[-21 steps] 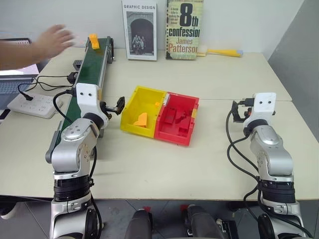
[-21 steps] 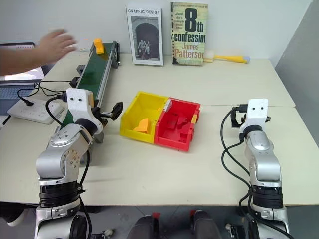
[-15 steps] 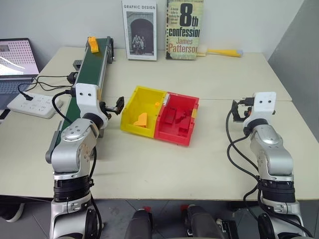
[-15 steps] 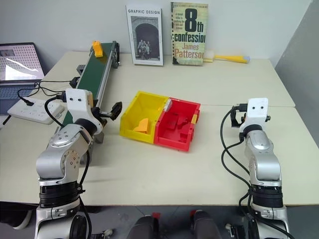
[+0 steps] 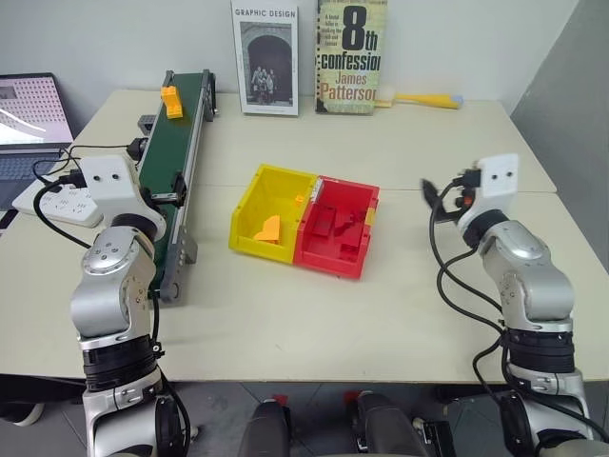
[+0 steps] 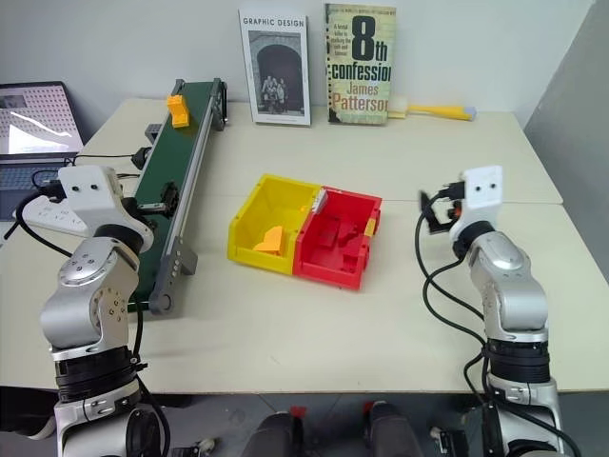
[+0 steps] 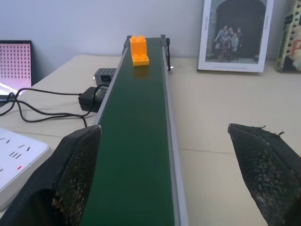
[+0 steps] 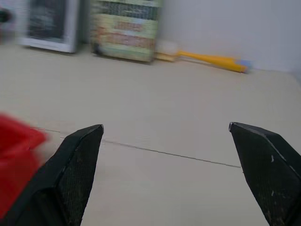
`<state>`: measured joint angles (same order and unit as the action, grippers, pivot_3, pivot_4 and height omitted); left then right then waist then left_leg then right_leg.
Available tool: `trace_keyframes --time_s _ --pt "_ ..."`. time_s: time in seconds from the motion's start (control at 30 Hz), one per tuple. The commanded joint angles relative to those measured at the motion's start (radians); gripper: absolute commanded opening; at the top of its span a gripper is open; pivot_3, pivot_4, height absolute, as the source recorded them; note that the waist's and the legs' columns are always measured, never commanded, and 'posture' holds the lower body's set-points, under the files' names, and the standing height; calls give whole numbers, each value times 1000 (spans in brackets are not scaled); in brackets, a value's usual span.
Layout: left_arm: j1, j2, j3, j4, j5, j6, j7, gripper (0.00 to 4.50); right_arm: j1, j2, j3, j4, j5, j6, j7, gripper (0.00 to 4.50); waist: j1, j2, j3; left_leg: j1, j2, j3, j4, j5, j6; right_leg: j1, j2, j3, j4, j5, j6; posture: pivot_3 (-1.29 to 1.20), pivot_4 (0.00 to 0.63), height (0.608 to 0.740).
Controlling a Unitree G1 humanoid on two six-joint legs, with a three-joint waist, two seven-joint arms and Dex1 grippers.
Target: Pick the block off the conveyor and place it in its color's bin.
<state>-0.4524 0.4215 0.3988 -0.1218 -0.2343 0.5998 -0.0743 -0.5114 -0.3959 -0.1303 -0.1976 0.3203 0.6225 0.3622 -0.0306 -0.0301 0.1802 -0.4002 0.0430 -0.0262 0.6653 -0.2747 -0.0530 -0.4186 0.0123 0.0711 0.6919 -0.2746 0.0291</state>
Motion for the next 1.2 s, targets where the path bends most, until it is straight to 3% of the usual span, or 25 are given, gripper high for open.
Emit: trace_keyframes --time_s 0.03,0.23,1.2 --pt "-26 45 17 38 1 -30 -18 4495 -34 -103 36 -144 205 116 261 4500 0 0 0 0 0 0 0 0 0 0 0 0 -1 0 0 0 150 740" --pt "-70 77 -8 119 8 -48 -48 4495 -90 -175 54 -197 345 213 388 4500 2 0 0 0 0 -4 0 0 0 4 0 -3 -5 0 0 0 150 740" --pt "-128 84 -33 236 38 -99 -24 4495 -104 -168 50 -238 420 248 312 4500 2 0 0 1 0 -6 0 0 0 7 -1 -5 -8 0 0 0 150 740"
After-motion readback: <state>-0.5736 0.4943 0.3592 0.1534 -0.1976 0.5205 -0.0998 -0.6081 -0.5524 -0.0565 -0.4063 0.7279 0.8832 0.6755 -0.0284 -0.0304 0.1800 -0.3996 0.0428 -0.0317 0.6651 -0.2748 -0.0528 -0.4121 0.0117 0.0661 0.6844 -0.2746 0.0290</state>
